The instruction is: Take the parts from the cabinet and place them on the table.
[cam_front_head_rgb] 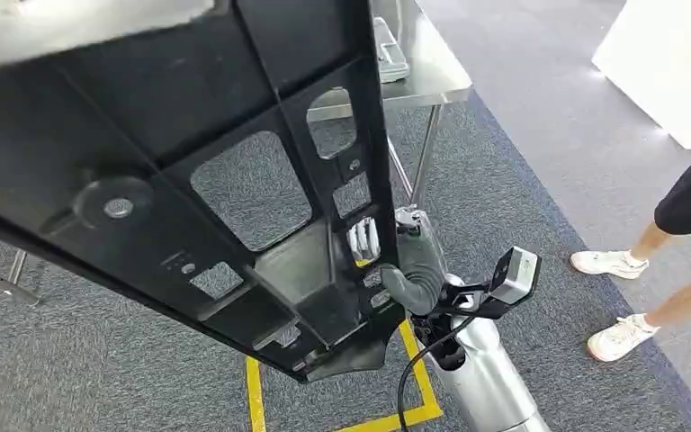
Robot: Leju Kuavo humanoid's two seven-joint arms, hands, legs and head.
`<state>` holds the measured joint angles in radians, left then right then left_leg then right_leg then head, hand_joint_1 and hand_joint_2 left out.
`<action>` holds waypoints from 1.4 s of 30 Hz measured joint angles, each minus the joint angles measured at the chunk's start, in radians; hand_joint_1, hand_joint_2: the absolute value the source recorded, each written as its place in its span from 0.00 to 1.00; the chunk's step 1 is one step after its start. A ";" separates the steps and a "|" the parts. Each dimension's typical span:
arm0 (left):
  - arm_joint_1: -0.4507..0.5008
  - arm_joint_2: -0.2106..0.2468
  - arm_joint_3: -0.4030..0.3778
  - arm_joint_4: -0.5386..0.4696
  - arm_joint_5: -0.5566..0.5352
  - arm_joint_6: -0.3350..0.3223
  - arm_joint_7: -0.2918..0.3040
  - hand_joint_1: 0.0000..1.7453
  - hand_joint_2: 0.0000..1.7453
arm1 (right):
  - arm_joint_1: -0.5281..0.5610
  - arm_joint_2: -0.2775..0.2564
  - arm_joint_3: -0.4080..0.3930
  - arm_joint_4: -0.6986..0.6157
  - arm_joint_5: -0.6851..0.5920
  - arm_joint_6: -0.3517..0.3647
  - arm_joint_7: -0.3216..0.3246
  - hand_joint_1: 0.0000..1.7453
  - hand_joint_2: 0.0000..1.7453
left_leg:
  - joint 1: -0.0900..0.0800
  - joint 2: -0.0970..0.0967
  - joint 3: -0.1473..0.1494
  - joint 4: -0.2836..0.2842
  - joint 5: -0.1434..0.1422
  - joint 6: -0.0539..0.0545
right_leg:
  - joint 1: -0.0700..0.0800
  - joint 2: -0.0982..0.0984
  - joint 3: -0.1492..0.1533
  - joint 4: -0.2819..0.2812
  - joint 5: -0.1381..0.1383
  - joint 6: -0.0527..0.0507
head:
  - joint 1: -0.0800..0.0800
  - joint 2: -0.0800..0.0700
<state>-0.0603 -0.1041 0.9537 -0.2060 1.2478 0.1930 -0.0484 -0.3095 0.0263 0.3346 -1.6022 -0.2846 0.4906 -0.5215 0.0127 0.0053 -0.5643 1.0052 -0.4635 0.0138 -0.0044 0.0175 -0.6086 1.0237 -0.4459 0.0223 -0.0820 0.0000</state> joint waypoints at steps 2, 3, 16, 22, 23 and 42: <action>0.000 0.000 0.001 0.000 0.000 0.000 0.000 0.00 1.00 | -0.004 0.000 0.000 0.000 0.000 0.000 -0.001 1.00 1.00 | -0.002 0.002 0.006 -0.005 0.002 0.009 | -0.005 -0.007 -0.032 0.071 -0.045 0.010 | 0.000 0.000; -0.001 0.000 0.001 0.000 0.000 0.001 0.001 0.00 1.00 | -0.004 0.000 0.000 0.000 0.000 0.000 -0.002 1.00 1.00 | -0.003 0.002 0.005 -0.005 0.002 0.010 | -0.007 -0.007 -0.070 0.146 -0.082 0.014 | 0.000 0.000; -0.001 0.000 0.001 0.000 0.000 0.000 0.000 0.00 1.00 | -0.002 -0.001 0.000 0.001 0.000 0.000 -0.009 1.00 1.00 | -0.004 0.004 0.031 0.015 -0.048 -0.039 | -0.012 -0.021 -0.008 -0.011 0.014 -0.028 | 0.000 0.000; 0.003 0.000 0.001 0.000 0.000 0.000 0.000 0.00 1.00 | 0.007 0.001 0.000 0.000 0.000 -0.002 -0.011 1.00 1.00 | -0.002 0.003 -0.143 0.301 -0.123 -0.045 | -0.005 -0.014 0.012 -0.009 -0.007 -0.042 | 0.000 0.000; 0.004 0.000 0.001 0.000 0.000 0.000 0.000 0.00 1.00 | 0.007 0.001 0.000 0.000 0.000 -0.003 -0.011 1.00 1.00 | -0.002 0.003 -0.117 0.230 -0.071 -0.042 | -0.005 -0.011 0.019 -0.008 -0.012 -0.040 | 0.000 0.000; -0.002 0.000 0.001 0.000 0.000 -0.001 0.002 0.00 1.00 | 0.016 0.003 0.000 -0.007 0.002 -0.006 -0.010 1.00 1.00 | -0.008 -0.004 0.021 0.003 -0.022 -0.018 | -0.013 -0.025 -0.014 0.000 0.013 0.007 | 0.000 0.000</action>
<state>-0.0622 -0.1038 0.9548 -0.2060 1.2474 0.1923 -0.0469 -0.2932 0.0290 0.3342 -1.6091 -0.2827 0.4849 -0.5318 0.0045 0.0017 -0.5434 1.0081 -0.4854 -0.0040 -0.0172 -0.0079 -0.6229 1.0241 -0.4329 0.0288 -0.0816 0.0000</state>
